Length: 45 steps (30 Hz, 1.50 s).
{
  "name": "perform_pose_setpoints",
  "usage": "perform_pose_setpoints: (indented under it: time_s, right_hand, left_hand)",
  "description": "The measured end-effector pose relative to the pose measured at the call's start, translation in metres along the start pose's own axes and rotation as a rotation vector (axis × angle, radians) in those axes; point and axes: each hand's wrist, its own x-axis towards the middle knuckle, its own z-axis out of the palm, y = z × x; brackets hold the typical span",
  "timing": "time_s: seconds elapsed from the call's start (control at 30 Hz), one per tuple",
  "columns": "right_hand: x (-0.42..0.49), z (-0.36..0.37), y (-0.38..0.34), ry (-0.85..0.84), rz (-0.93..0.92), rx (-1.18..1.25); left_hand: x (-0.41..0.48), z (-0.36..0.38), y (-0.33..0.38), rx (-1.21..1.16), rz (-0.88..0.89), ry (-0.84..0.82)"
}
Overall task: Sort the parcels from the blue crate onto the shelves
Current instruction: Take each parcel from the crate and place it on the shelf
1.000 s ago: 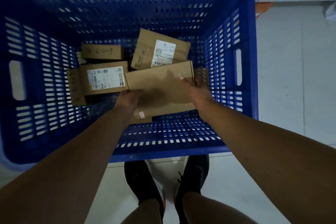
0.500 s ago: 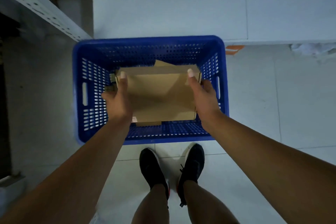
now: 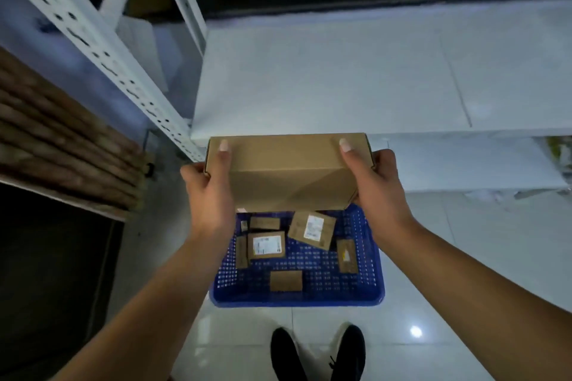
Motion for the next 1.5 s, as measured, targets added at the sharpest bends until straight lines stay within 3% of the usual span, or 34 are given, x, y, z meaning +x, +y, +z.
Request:
perform_pose_setpoints:
  time_s: [0.43,0.77,1.1,1.23,1.33,1.5]
  right_hand:
    - [-0.111,-0.043,-0.227,-0.053,-0.526,0.084]
    - [-0.163,-0.085,-0.337,-0.031,-0.853,0.071]
    - [-0.19,-0.118,-0.396,-0.047,-1.044,0.1]
    - [-0.194,-0.12,-0.418,-0.071,-0.998,0.234]
    - [-0.199,-0.119,-0.441,-0.139,-0.768,0.443]
    - [-0.186,-0.12,-0.456,-0.253,-0.51,0.356]
  left_hand:
    - [-0.088,-0.054,0.233,-0.193,0.519,-0.032]
    - [-0.14,-0.073,0.336,-0.341,0.705,-0.215]
    - [-0.182,-0.073,0.41,-0.425,0.777,-0.183]
    - [-0.181,-0.076,0.429,-0.433,0.809,-0.159]
    - [-0.176,-0.075,0.435,-0.405,0.89,-0.143]
    - [-0.167,-0.068,0.434,-0.356,1.008,-0.153]
